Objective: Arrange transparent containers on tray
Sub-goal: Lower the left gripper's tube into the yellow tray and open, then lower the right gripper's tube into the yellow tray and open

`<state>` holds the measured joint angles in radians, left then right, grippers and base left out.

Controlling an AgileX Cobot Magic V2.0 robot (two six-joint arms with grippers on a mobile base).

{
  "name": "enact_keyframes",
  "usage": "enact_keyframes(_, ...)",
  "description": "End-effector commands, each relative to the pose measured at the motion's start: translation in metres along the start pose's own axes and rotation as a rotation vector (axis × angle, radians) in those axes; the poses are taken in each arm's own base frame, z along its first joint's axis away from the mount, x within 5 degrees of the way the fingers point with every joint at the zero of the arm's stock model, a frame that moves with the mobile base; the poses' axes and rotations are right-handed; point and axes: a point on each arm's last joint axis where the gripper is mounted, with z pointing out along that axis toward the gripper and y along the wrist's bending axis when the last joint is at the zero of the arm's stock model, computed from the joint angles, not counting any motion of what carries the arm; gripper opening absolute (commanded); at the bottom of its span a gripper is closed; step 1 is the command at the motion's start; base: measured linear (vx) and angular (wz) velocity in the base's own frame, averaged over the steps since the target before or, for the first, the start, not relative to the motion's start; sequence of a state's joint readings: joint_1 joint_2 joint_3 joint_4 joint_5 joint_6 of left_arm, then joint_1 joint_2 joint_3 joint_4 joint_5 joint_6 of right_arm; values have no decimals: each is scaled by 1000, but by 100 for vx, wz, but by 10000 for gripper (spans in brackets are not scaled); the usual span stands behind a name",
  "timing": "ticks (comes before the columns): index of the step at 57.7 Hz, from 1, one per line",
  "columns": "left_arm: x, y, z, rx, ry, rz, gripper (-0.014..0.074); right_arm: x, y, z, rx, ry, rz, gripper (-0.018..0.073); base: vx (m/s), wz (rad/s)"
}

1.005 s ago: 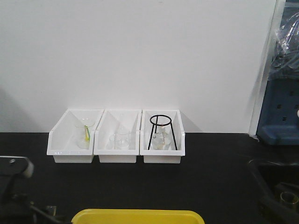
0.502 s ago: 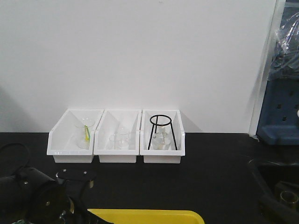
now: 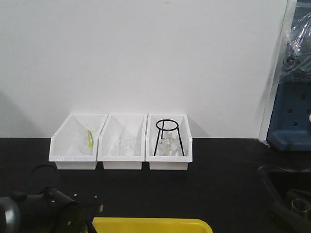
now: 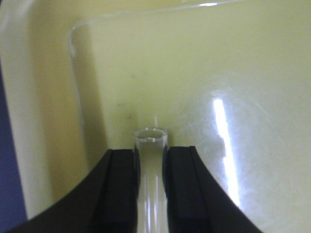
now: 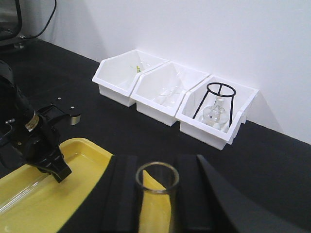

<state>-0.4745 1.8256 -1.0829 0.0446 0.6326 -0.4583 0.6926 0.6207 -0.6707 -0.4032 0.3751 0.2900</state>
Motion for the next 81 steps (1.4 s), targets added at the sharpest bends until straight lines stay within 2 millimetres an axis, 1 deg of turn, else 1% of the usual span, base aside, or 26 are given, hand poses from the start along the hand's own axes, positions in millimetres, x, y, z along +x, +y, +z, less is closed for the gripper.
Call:
enact_keyframes(1, -12, -5, -13, 41, -83, -14, 141, -17, 0, -4, -8, -105, -27, -11, 0, 0)
enact_keyframes(12, -11, -5, -6, 34, -68, -13, 304, -17, 0, -4, -8, -105, -26, -11, 0, 0)
enact_keyframes(19, -12, -5, -6, 32, -75, -7, 377, -17, 0, -4, -8, -105, -26, -11, 0, 0)
enact_keyframes(24, -12, -3, -8, 19, -85, 15, 402, -17, 0, -4, -8, -105, -26, -11, 0, 0)
enact_keyframes(31, -13, -1, -13, -1, -101, 47, 408, -17, 0, -4, -8, -105, -26, -11, 0, 0)
enact_keyframes(35, -15, -1, -20, -3, -124, 60, 408, -17, 0, -4, -8, -105, -26, -11, 0, 0)
enact_keyframes(39, -17, -1, -32, 9, -170, 67, 408, -17, 0, -4, -9, -105, -22, -11, 0, 0)
enact_keyframes(46, -20, -2, -62, 50, -269, 69, 408, -18, 0, -4, -10, -108, -23, -11, 0, 0)
enact_keyframes(49, -21, -2, -79, 74, -324, 67, 408, -18, 0, -2, -13, -106, -23, -11, 0, 0)
enact_keyframes(51, -21, -1, -95, 92, -375, 73, 408, -17, 1, 0, -14, -99, -22, -11, 0, 0)
enact_keyframes(56, -18, 0, -126, 127, -471, 93, 408, -15, 2, 9, -21, -73, -14, -11, 0, 0)
enact_keyframes(58, -15, 2, -145, 146, -523, 96, 408, -14, 4, 14, -29, -56, -3, -11, 0, 0)
enact_keyframes(60, -13, 3, -158, 160, -564, 103, 408, -13, 5, 20, -37, -41, 11, -11, 0, 0)
enact_keyframes(65, -3, 9, -198, 203, -699, 124, 408, -13, 9, 33, -56, -8, 57, -11, 0, 0)
enact_keyframes(69, 7, 13, -228, 240, -804, 128, 408, -16, 12, 49, -71, 40, 136, -11, 0, 0)
enact_keyframes(74, 20, 20, -258, 279, -909, 124, 408, -20, 16, 72, -77, 106, 251, -11, 0, 0)
enact_keyframes(78, 29, 25, -275, 295, -968, 125, 407, -21, 17, 95, -66, 171, 347, -11, 0, 0)
enact_keyframes(81, 37, 29, -286, 295, -1007, 131, 407, -21, 17, 112, -53, 223, 388, -11, 0, 0)
